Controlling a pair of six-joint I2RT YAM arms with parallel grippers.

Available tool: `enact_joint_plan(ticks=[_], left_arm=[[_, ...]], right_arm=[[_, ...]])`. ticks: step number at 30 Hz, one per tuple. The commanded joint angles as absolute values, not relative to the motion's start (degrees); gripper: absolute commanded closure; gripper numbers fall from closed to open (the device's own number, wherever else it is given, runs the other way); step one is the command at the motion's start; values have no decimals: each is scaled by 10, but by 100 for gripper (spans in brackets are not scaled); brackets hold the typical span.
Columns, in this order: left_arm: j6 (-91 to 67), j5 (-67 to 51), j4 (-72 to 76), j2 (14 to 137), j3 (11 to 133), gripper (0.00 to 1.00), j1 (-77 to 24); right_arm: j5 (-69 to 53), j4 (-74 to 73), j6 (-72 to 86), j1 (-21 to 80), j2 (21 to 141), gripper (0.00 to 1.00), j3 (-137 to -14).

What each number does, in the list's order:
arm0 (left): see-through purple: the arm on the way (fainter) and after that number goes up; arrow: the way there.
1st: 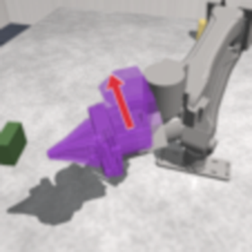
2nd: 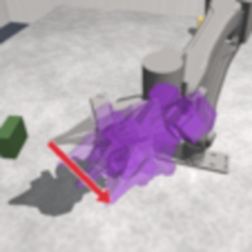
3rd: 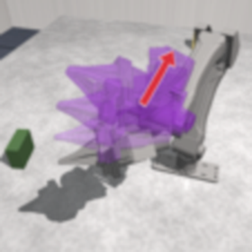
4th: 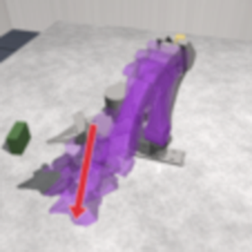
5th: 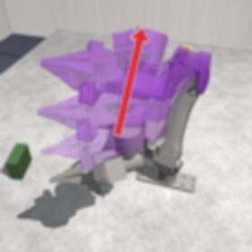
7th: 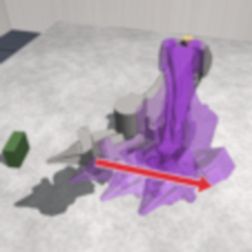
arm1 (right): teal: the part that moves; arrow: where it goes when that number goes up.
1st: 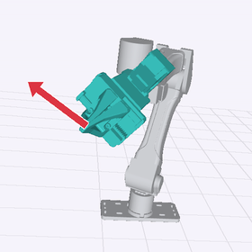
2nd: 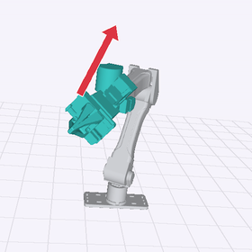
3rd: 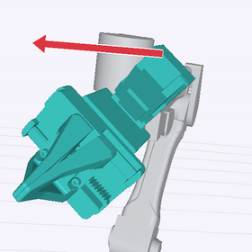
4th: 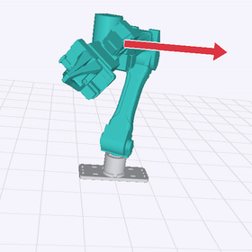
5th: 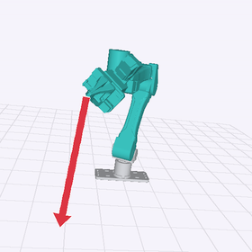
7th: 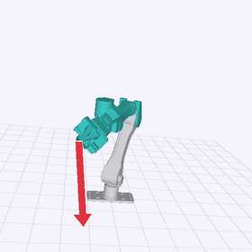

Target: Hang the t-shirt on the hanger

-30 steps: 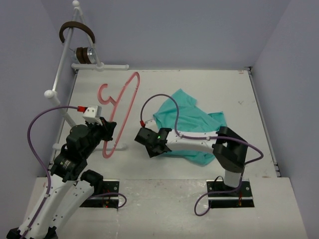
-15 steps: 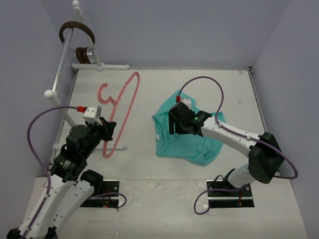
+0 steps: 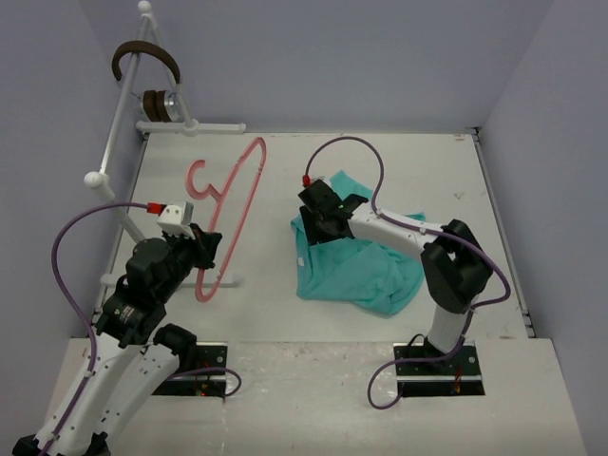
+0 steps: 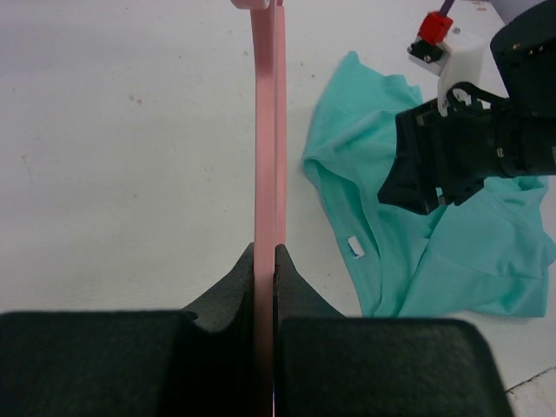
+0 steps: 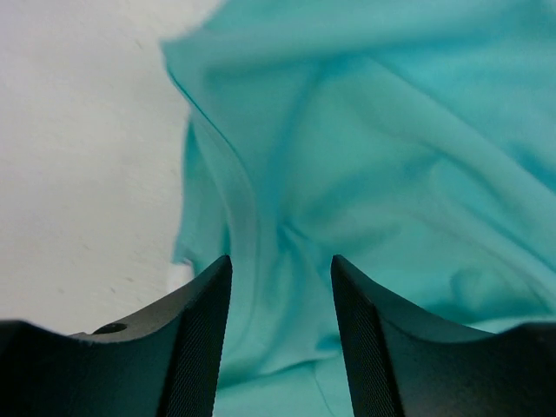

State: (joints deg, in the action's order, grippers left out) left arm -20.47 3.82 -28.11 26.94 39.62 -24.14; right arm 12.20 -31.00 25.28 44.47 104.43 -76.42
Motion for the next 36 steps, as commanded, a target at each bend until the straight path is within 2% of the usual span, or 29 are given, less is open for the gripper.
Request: enact_joint_plan(ticks=[1,8,15,16,18,19,24,36], left_arm=[[-236,32,-295,272,428,100,-243],[-310,-20,-342,245,435,100,-243],[-365,-66,-357,208,395,100,-243],[-373,-77,-354,205,390,100,-243],[-391,-105,-339,200,363,100,-243],[-400,-119,-332,198,348,100,-243],[-438,-170,-304,180,278,100,-243],[-478,-163,-279,160,202,100,-243]], right_arm=[[130,-313,219,446,1090,48,-849],[108,-328,206,446,1142,49,-881],[102,-320,194,445,1169,62,-895],[104,-321,191,442,1174,66,-902],[121,-321,192,436,1176,91,-914],[134,-321,194,434,1173,100,-917],[147,-323,204,416,1151,100,-932],[124,-344,207,392,1160,100,-973]])
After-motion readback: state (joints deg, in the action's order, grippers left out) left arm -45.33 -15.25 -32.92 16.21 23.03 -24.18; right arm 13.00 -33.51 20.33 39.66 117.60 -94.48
